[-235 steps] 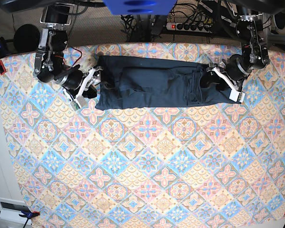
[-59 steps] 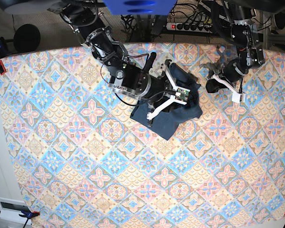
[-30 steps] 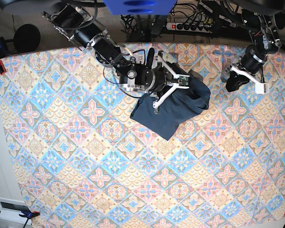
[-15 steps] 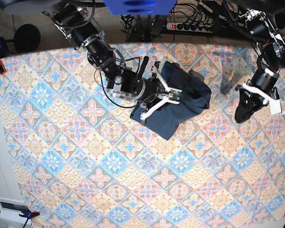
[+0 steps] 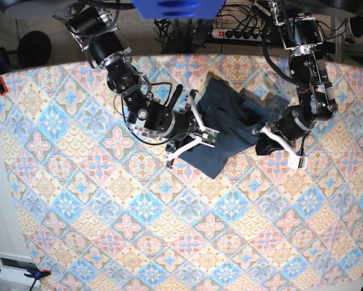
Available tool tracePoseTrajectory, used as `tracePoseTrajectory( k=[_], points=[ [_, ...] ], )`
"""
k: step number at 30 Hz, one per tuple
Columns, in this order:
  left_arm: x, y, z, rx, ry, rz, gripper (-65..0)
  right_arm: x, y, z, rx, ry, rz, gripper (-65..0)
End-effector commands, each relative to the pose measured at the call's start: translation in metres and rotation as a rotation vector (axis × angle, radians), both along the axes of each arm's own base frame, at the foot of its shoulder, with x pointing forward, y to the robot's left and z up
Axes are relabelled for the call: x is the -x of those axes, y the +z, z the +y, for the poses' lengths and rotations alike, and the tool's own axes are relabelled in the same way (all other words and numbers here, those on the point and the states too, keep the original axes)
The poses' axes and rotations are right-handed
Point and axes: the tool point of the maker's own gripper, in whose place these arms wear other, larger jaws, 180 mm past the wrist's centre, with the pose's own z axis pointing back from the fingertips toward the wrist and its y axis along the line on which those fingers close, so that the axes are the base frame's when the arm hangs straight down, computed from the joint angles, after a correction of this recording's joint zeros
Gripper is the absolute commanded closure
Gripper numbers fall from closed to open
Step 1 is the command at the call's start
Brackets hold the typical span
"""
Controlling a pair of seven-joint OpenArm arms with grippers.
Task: Layout the t-shirt on the table in an organized manner, then fold the t-shirt properly
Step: 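Lay the folded bundle down and release it with both grippers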
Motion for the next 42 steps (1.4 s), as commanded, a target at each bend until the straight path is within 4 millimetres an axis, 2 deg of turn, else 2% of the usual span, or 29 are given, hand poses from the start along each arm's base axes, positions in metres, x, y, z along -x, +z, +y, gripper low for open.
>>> tracePoseTrajectory(
  k=[1,6,11,15,19,22,25,31,33,36,38,40,42],
  points=[
    [0.000,0.004,0.017,-0.063,0.006,-0.014,0.0,-0.008,0.017,0.006,-0.043,0.001,-0.039,-8.9],
    [0.014,-0.029,0.055,-0.133,0.029,0.105,0.0,-0.008,0.016,0.005,-0.039,-0.001,-0.036,-8.9],
    [0.021,-0.045,0.074,-0.153,0.049,0.164,0.0,-0.007,0.016,0.006,-0.037,0.002,-0.036,-8.9],
    [0.019,-0.033,0.078,-0.140,0.071,0.097,0.0,-0.005,0.015,0.009,-0.041,0.011,-0.036,-8.9],
    [0.028,0.006,0.092,-0.068,0.150,-0.028,0.0,-0.003,0.022,0.023,-0.079,0.018,-0.033,-8.9],
    [0.037,0.026,0.102,0.009,0.197,-0.077,0.0,0.001,0.013,0.031,-0.079,0.025,0.003,-8.9],
    [0.047,0.034,0.110,0.090,0.238,-0.096,0.0,0.017,0.001,0.049,-0.057,0.083,0.040,-8.9],
    [0.063,0.036,0.102,0.163,0.233,-0.088,0.0,0.056,-0.021,0.072,0.004,0.219,0.083,-8.9],
    [0.066,0.037,0.099,0.159,0.225,-0.088,0.0,0.068,-0.040,0.068,0.058,0.248,0.118,-8.9],
    [0.065,0.041,0.093,0.165,0.218,-0.102,0.0,0.077,-0.054,0.065,0.104,0.267,0.148,-8.9],
    [0.065,0.044,0.087,0.162,0.199,-0.105,0.0,0.076,-0.052,0.065,0.099,0.268,0.139,-8.9],
    [0.067,0.042,0.075,0.159,0.158,-0.083,0.0,0.068,-0.040,0.059,0.085,0.254,0.098,-8.9],
    [0.068,0.045,0.064,0.154,0.117,-0.078,0.0,0.054,-0.016,0.048,0.053,0.228,0.025,-8.9]
  ],
)
